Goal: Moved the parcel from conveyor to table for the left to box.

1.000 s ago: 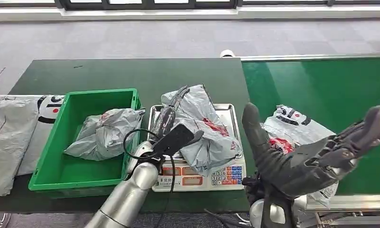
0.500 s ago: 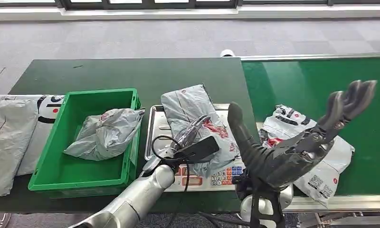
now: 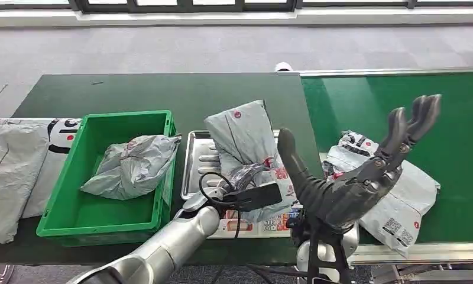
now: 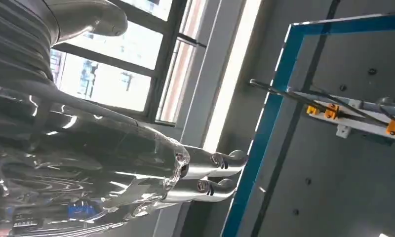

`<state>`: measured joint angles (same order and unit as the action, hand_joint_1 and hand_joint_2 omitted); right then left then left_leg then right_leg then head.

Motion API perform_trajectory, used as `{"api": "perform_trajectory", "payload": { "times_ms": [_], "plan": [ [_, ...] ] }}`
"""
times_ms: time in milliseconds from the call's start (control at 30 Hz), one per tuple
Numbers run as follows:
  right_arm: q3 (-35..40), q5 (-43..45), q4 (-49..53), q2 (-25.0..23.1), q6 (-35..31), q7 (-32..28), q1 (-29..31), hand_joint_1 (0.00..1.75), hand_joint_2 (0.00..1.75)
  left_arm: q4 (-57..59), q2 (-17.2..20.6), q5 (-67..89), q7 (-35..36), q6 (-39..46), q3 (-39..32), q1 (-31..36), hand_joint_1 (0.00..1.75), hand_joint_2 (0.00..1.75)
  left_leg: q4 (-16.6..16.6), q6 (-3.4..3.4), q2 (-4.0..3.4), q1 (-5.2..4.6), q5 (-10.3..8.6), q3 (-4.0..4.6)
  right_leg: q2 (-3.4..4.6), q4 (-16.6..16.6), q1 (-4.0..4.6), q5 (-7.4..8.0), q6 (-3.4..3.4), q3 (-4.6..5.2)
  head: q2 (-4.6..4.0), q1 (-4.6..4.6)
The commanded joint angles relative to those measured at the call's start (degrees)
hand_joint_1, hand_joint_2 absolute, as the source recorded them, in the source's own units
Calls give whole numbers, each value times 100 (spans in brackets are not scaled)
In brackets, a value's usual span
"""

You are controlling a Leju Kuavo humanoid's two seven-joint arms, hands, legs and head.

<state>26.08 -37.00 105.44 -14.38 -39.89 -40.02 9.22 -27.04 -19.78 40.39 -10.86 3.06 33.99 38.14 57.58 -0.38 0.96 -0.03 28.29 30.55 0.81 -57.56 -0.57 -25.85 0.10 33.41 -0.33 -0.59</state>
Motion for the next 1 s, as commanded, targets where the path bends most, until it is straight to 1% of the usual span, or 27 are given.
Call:
{"api": "perform_trajectory", "payload": {
  "times_ms": [33,100,167,200,233,267,300,367,433,467,533,567,600,633,667,700,767,833,867,933,1000],
  "plan": [
    [202,31,-341,292,-11,2,157,0,175,531,-22,33,51,-21,433,205,175,175,-9,-2,-11,2,-7,-2,-1,11,2,9,0,-1,0,0],
    [170,9,-350,282,-11,2,146,0,175,490,-16,47,-3,162,428,202,175,175,-8,-2,-9,1,-7,-3,-2,10,2,8,0,-1,0,0],
    [62,-136,-368,227,-11,2,91,0,175,325,-5,17,-154,660,337,155,175,175,-17,-2,-11,4,-13,-2,-4,20,5,15,0,-2,0,0],
    [21,-114,-373,215,-11,2,57,0,175,137,35,20,-258,1082,277,124,175,175,-12,-1,-9,2,-12,-5,-3,14,3,13,1,-4,0,0],
    [-8,-124,-355,212,-11,2,38,0,175,19,58,-11,-316,1249,224,104,175,175,-15,-2,-11,4,-13,-5,-2,17,5,16,0,-3,0,0],
    [-58,-151,-295,206,-11,2,9,0,175,-427,166,-108,-446,1581,80,46,175,175,-15,-3,-11,5,-13,-6,-3,19,6,16,0,-4,0,0],
    [-69,-149,-271,204,-11,2,8,0,175,-793,259,-169,-483,1737,-17,-18,175,175,-7,-2,-7,1,-10,-3,-2,6,2,11,0,1,0,0],
    [-123,-197,-218,166,-11,2,5,0,175,-1940,534,-261,-480,2002,-250,-273,175,175,-12,-4,-16,6,-15,7,0,16,7,19,0,12,0,0],
    [-168,-237,-199,132,-11,2,-8,0,175,-2827,719,-319,-486,2162,-447,-521,175,175,-6,-3,-19,3,-12,13,6,6,3,16,0,21,0,0],
    [-227,-286,-157,115,-11,2,-39,0,175,-3741,902,-325,-491,2306,-629,-808,175,175,-13,-5,-22,4,-14,13,5,12,5,18,-1,18,0,0],
    [-286,-314,-104,113,-11,2,-78,0,175,-4617,1064,-283,-546,2566,-841,-1112,175,175,-13,-5,-42,2,-9,11,28,7,3,17,-2,25,0,0],
    [-297,-305,-80,127,-11,2,-94,0,175,-4991,1143,-258,-592,2706,-940,-1241,175,175,-21,-6,-45,5,-9,5,27,16,6,19,-2,18,0,0],
    [-326,-309,-54,131,-11,2,-107,0,175,-5421,1219,-215,-655,2885,-1040,-1411,175,175,-6,-4,-35,3,-7,16,25,1,3,14,-2,29,0,0],
    [-324,-299,-37,149,-11,2,-122,0,175,-5815,1268,-249,-778,3073,-1137,-1570,175,175,-12,-6,-45,6,-6,11,29,8,7,16,-3,27,0,0],
    [-317,-294,-24,160,-11,2,-127,0,175,-6067,1333,-157,-901,3240,-1184,-1684,175,175,-6,-4,-32,3,-7,16,21,0,3,12,-2,29,0,0],
    [-315,-291,-23,164,-11,2,-129,0,175,-6125,1342,-135,-927,3286,-1200,-1704,175,175,-14,-6,-48,3,-6,12,33,4,3,14,-3,30,0,0],
    [-315,-291,-23,164,-11,2,-129,0,175,-6125,1342,-135,-927,3286,-1200,-1704,175,175,-21,-8,-51,8,-7,7,31,14,8,17,-4,25,0,0],
    [-315,-291,-23,164,-11,2,-129,0,175,-6125,1342,-135,-927,3286,-1200,-1704,175,175,-8,-4,-22,5,-9,20,10,2,6,7,-4,30,0,0],
    [-315,-307,-18,154,-11,2,-130,0,175,-6211,1283,-201,-1093,3495,-1215,-1798,175,175,-15,-5,-17,7,-12,19,3,10,8,9,-2,25,0,0],
    [-305,-312,14,181,-11,2,-165,0,175,-6454,1296,-179,-1234,3694,-1280,-1949,175,175,-10,-3,-19,6,-10,19,7,7,7,9,-1,25,0,0],
    [-308,-344,52,188,-11,2,-213,0,175,-6723,1220,-28,-1318,3694,-1455,-2126,175,175,-9,-2,-20,6,-7,19,11,6,6,7,-1,24,0,0]
  ]
}}
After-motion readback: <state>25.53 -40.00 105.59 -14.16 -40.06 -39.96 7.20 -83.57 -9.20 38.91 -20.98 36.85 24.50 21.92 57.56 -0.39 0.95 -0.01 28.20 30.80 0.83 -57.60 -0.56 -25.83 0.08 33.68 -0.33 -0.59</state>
